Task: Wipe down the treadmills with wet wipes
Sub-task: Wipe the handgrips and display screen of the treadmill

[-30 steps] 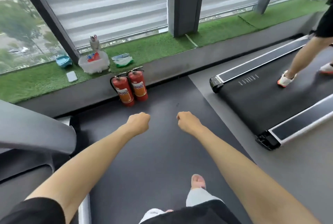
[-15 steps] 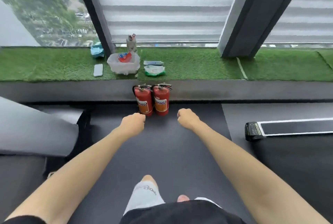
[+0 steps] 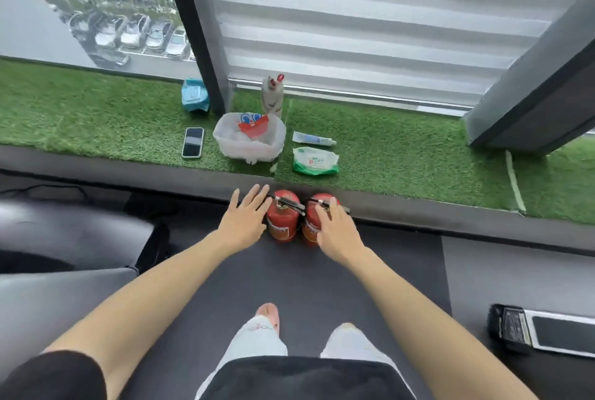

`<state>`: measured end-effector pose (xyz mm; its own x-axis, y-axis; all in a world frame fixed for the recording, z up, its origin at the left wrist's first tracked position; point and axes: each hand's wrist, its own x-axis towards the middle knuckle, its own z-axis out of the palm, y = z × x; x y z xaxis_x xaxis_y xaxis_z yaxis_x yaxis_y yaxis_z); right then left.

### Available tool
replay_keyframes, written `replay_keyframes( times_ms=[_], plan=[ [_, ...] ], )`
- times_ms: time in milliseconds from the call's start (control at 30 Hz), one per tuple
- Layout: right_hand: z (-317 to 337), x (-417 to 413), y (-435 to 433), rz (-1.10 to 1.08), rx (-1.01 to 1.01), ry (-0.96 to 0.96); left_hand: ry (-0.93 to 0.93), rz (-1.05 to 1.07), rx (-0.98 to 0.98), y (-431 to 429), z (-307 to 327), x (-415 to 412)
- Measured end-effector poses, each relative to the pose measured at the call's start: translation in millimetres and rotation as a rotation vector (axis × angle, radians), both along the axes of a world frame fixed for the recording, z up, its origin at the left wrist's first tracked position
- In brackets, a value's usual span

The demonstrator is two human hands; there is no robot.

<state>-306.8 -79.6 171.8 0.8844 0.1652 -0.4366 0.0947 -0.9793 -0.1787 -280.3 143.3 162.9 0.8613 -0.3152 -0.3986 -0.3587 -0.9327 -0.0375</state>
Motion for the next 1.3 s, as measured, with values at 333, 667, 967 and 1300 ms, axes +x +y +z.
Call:
replay_keyframes(
  times_ms=[333, 667, 967, 1300],
  plan=[
    [-77, 168, -62, 0.025, -0.06, 0.2, 0.117, 0.062, -0.024, -72, -66, 169],
    [-181, 305, -84, 0.081, -0.08, 0.393, 0.314, 0.17, -0.059, -126, -167, 260],
    [-281, 359, -34, -0.03, 0.032, 0.31, 0.438, 0.192, -0.171, -117, -272, 331],
    [-352, 386, -37, -0.039, -0.088, 0.179, 0.382, -0.038, -0.077, -97, -324, 355]
  ],
)
